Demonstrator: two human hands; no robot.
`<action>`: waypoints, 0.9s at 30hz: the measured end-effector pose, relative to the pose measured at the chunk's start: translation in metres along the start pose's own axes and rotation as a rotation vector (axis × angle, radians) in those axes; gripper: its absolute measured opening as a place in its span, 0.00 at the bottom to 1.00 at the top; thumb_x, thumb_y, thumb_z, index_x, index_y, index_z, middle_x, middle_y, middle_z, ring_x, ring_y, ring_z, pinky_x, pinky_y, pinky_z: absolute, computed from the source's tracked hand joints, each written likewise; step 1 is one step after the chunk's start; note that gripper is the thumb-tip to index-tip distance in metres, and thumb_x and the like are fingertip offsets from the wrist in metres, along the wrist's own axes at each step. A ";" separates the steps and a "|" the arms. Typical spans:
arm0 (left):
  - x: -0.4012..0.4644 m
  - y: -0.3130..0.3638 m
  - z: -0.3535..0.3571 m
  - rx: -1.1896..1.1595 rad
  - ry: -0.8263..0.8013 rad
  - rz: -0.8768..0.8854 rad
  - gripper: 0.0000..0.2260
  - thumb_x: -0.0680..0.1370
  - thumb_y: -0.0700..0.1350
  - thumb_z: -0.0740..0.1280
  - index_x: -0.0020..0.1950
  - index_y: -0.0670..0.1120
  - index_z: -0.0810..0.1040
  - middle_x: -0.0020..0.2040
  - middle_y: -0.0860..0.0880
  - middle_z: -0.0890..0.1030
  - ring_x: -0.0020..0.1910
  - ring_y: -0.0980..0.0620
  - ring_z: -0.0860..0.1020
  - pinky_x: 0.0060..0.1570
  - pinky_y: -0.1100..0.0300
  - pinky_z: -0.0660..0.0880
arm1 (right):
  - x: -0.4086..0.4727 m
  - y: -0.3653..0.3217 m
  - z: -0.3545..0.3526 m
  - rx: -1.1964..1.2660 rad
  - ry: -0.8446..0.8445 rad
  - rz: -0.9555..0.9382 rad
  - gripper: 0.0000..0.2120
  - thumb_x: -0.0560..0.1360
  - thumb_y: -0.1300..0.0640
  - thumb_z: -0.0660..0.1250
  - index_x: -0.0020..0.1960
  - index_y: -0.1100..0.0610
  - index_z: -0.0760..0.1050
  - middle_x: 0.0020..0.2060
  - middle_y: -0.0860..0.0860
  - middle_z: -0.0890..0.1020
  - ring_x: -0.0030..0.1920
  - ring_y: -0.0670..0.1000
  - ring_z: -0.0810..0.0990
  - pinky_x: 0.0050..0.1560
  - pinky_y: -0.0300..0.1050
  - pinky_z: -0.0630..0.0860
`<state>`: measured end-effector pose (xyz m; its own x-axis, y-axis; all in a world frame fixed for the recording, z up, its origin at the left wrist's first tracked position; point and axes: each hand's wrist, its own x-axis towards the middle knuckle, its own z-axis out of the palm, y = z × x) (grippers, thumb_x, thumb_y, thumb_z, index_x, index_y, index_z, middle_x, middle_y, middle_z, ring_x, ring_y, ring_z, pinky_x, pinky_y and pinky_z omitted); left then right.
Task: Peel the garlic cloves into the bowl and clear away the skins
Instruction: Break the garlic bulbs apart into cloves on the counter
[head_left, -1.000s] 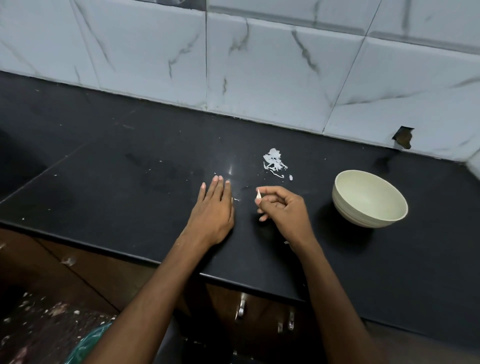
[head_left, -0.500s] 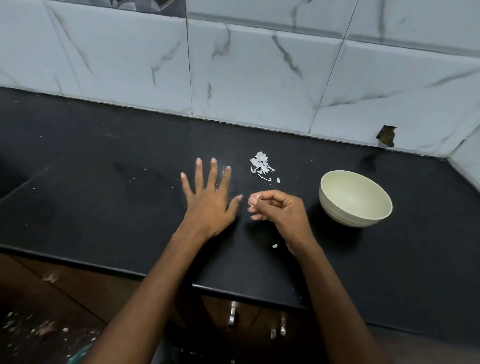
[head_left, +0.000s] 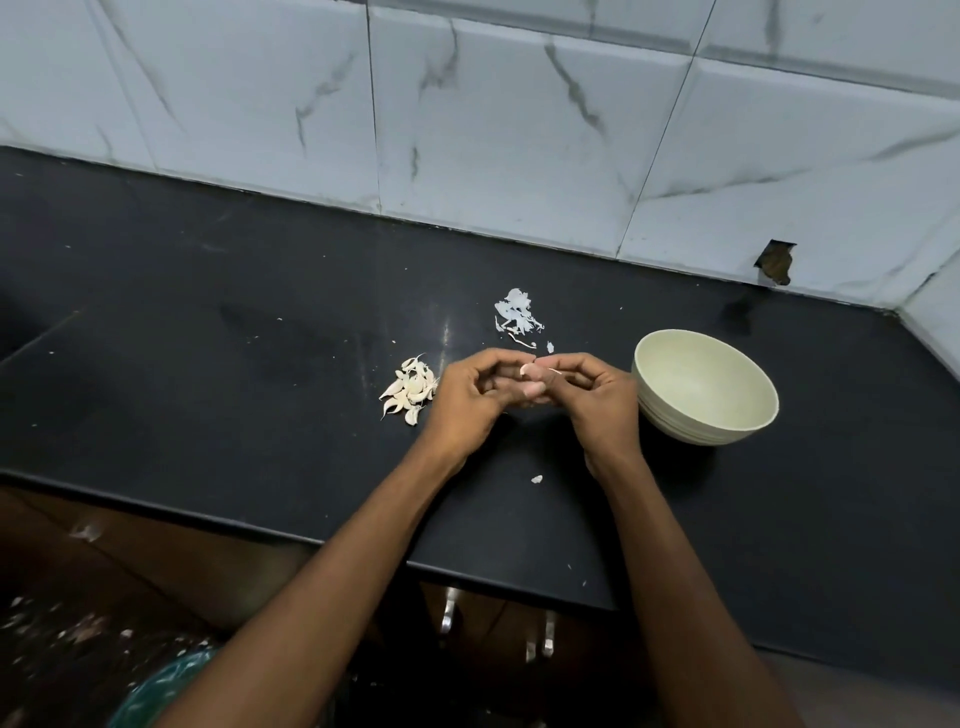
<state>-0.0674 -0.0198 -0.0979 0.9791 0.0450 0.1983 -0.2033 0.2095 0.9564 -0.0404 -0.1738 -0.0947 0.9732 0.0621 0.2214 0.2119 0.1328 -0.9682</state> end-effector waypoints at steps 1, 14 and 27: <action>0.000 -0.001 -0.004 0.012 0.029 0.012 0.10 0.76 0.33 0.75 0.56 0.33 0.83 0.47 0.35 0.86 0.42 0.46 0.84 0.47 0.57 0.82 | 0.000 0.001 -0.001 -0.033 -0.009 -0.013 0.05 0.73 0.66 0.78 0.48 0.64 0.85 0.41 0.60 0.88 0.41 0.53 0.86 0.44 0.44 0.84; 0.005 -0.003 -0.014 -0.026 0.065 -0.011 0.06 0.74 0.31 0.75 0.50 0.35 0.84 0.39 0.42 0.86 0.35 0.50 0.83 0.41 0.61 0.80 | 0.001 0.005 0.002 -0.063 -0.106 -0.016 0.03 0.77 0.64 0.74 0.51 0.63 0.85 0.44 0.59 0.88 0.46 0.57 0.88 0.48 0.45 0.84; 0.013 -0.011 -0.016 -0.111 0.193 -0.048 0.04 0.77 0.31 0.72 0.50 0.35 0.84 0.41 0.36 0.86 0.38 0.45 0.85 0.45 0.58 0.84 | 0.001 0.010 0.003 -0.242 -0.160 -0.101 0.05 0.79 0.63 0.73 0.54 0.60 0.86 0.44 0.53 0.89 0.46 0.51 0.88 0.52 0.44 0.84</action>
<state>-0.0526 -0.0056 -0.1091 0.9713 0.2163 0.0987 -0.1663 0.3219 0.9320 -0.0376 -0.1693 -0.1033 0.9238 0.2176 0.3151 0.3407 -0.0917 -0.9357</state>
